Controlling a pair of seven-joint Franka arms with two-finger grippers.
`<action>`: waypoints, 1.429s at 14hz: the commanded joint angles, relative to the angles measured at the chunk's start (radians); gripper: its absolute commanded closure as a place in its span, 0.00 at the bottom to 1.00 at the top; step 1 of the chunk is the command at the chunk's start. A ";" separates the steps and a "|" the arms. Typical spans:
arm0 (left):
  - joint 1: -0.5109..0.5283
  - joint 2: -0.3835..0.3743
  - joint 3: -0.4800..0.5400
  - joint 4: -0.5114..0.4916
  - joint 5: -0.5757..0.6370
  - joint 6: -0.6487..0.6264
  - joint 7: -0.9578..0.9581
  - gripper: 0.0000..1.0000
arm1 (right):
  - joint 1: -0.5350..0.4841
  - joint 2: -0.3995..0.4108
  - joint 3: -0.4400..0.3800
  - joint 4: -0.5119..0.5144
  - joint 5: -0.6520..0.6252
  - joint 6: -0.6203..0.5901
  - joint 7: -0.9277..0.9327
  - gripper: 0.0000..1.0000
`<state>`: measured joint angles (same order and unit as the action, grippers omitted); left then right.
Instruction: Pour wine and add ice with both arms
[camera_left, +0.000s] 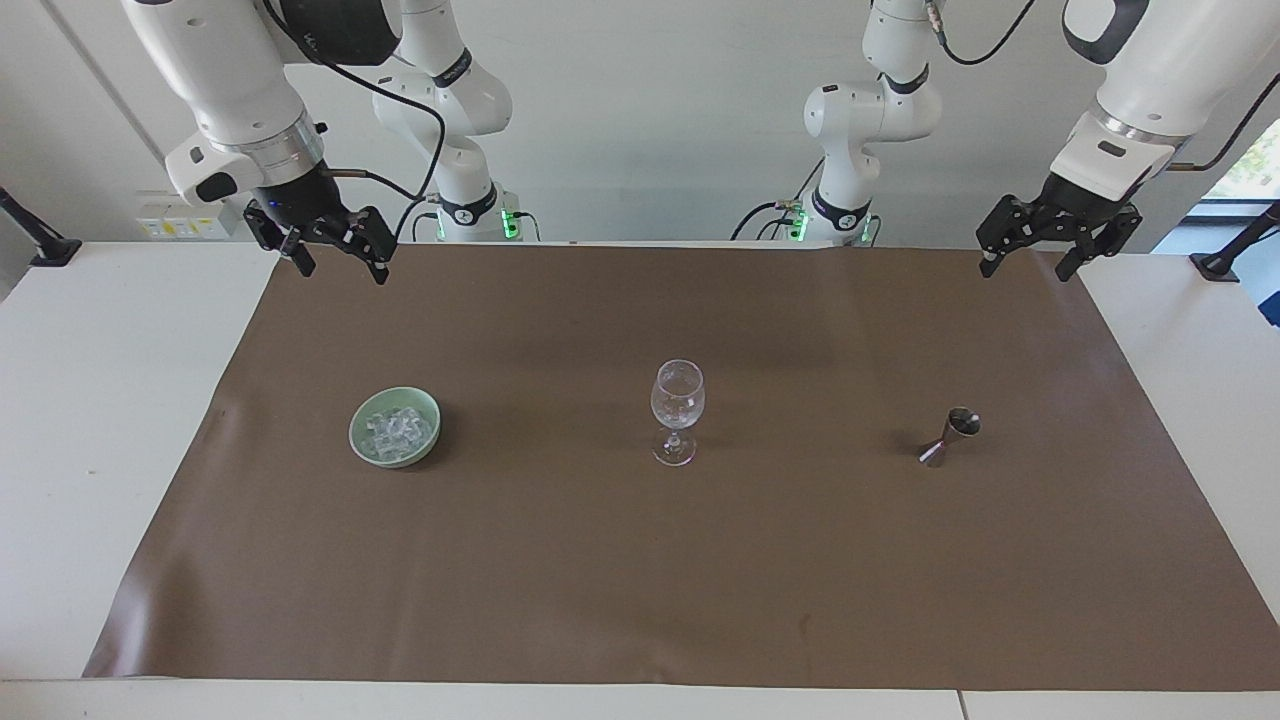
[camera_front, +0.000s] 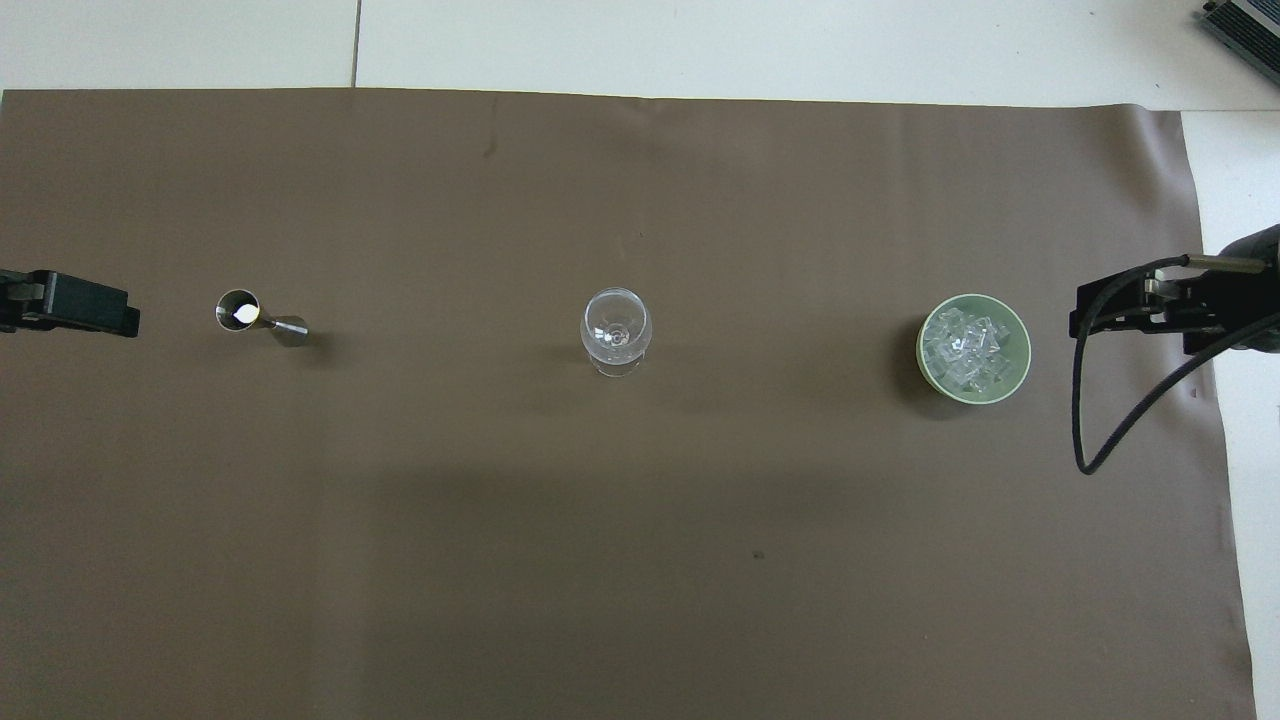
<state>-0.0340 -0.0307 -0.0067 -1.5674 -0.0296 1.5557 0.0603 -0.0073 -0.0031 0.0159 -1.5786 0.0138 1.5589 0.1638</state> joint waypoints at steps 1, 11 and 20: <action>0.005 -0.034 0.002 -0.031 -0.009 -0.023 0.009 0.00 | -0.016 -0.006 0.004 0.000 0.025 0.000 -0.032 0.00; 0.034 0.052 0.002 -0.017 -0.013 0.050 0.009 0.00 | -0.016 -0.006 0.004 0.000 0.025 0.000 -0.032 0.00; 0.059 0.133 0.002 -0.031 -0.013 0.179 0.015 0.00 | -0.016 -0.006 0.004 0.000 0.025 0.000 -0.032 0.00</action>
<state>0.0193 0.0925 0.0000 -1.5831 -0.0299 1.6983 0.0614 -0.0073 -0.0031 0.0159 -1.5786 0.0138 1.5589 0.1638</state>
